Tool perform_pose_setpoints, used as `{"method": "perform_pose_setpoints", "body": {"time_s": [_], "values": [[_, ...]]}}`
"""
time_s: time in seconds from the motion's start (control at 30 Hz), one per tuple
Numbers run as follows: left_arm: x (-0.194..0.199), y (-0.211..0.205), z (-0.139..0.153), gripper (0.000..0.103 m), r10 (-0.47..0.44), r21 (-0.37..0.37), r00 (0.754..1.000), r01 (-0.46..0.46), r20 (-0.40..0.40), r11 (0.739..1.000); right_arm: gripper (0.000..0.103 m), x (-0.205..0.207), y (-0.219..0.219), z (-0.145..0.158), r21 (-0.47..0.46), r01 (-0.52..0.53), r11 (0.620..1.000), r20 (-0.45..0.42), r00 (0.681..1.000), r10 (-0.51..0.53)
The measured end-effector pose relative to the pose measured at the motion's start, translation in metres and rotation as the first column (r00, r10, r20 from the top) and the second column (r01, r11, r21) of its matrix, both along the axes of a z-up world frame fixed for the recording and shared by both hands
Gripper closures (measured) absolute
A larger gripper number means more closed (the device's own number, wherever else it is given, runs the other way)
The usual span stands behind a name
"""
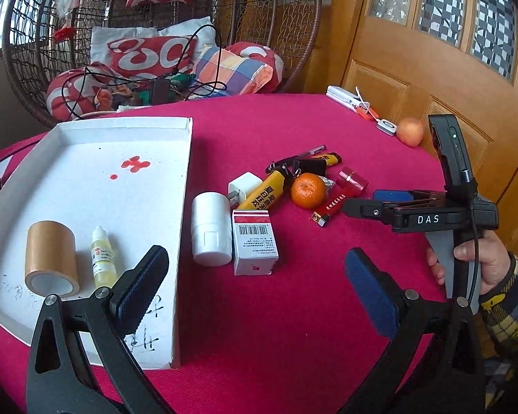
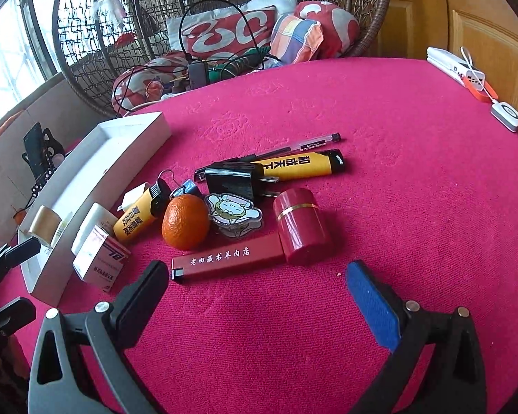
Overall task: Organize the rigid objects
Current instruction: 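Open both tools and move them back toward the remaining items, then grasp the medicine box with the left tool while the right grasps the red stick box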
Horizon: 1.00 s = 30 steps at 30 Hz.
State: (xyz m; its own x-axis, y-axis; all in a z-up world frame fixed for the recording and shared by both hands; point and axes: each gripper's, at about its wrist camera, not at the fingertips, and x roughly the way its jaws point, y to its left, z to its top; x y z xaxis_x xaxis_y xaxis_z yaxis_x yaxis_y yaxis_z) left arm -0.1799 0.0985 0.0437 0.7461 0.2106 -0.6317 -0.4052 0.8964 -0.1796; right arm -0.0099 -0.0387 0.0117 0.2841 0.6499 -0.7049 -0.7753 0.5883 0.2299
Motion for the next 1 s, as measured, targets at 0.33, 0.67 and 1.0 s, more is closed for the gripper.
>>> {"method": "perform_pose_setpoints", "body": {"time_s": [0.33, 0.67, 1.0], "values": [[0.011, -0.01, -0.014, 0.027, -0.069, -0.056, 0.996, 0.065, -0.064, 0.996, 0.008, -0.007, -0.001, -0.002, -0.014, -0.024, 1.0, 0.005, 1.0, 0.024], [0.032, -0.015, -0.029, 0.027, -0.045, -0.088, 0.987, 0.032, -0.155, 0.996, 0.006, -0.005, 0.019, -0.006, -0.06, -0.039, 0.997, 0.069, 0.997, 0.043], [0.048, -0.011, -0.032, 0.027, -0.014, -0.067, 0.977, -0.001, -0.211, 0.998, 0.006, -0.014, 0.042, -0.008, -0.107, -0.127, 0.986, 0.109, 0.984, 0.139]]}}
